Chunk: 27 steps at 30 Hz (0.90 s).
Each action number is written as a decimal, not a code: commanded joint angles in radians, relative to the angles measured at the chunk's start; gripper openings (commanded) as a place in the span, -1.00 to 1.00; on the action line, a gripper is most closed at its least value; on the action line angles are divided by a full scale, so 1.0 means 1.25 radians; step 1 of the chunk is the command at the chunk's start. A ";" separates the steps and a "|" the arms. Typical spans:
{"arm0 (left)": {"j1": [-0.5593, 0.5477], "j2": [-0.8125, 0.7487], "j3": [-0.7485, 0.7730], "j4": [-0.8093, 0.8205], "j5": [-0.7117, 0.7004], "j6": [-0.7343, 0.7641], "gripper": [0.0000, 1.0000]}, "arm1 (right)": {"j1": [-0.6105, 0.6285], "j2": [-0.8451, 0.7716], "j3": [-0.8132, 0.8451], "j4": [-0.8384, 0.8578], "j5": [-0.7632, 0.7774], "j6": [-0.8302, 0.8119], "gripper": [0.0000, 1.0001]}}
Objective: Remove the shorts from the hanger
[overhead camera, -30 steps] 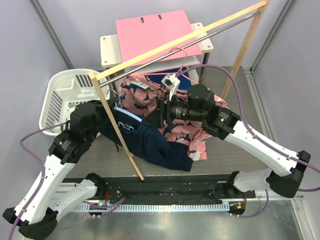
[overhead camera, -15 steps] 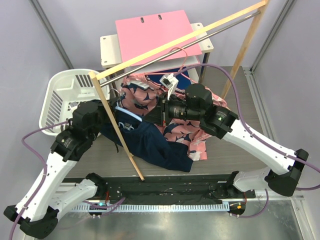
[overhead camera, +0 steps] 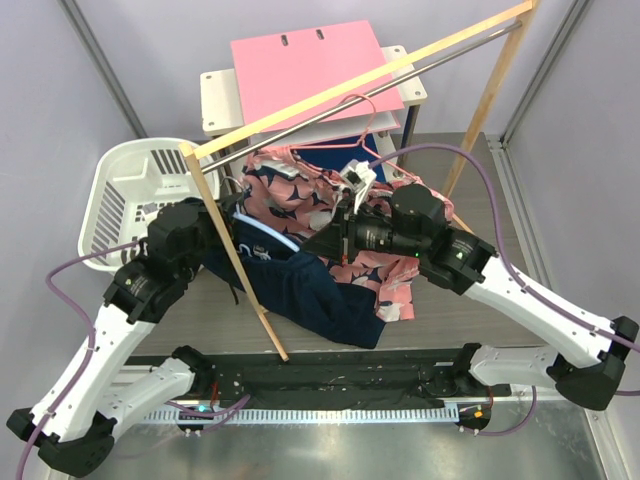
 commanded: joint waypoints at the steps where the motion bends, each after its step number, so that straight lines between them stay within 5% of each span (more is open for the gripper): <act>1: 0.006 -0.015 0.012 0.127 -0.085 -0.015 -0.99 | 0.006 -0.087 -0.048 -0.014 0.004 -0.003 -0.99; 27: 0.006 -0.024 -0.039 0.231 -0.180 -0.003 -0.99 | 0.006 -0.417 -0.344 -0.122 0.078 0.039 -0.99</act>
